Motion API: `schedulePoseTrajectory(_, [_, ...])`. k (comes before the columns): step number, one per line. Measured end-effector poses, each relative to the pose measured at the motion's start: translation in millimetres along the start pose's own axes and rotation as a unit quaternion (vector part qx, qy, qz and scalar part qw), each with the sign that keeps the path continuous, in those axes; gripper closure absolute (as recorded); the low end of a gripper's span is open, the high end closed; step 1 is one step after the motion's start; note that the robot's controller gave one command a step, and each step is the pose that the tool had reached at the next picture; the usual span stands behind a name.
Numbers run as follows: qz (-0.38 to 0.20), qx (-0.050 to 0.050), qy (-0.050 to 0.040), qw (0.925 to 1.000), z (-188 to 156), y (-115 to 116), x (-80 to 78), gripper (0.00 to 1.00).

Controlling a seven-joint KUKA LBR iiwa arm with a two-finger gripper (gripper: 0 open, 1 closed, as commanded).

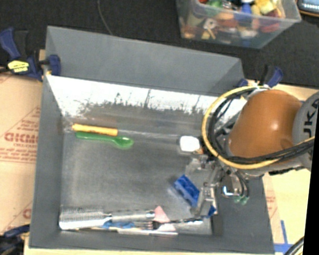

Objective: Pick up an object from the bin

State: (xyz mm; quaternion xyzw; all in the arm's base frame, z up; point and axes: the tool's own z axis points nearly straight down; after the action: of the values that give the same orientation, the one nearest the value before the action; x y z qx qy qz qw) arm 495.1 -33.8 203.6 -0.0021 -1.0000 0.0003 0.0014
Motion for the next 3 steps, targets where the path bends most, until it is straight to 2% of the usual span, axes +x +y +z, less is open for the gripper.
schedulePoseTrajectory(1, [-0.001, 0.0, -0.003, 1.0, -2, 0, -1.8, 0.0])
schedulePoseTrajectory(2, [0.087, 0.0, -0.0051, 0.9962, 133, -41, -40.0, 0.0])
schedulePoseTrajectory(3, [0.096, -0.001, -0.0081, 0.9953, 140, -41, -39.3, 0.0])
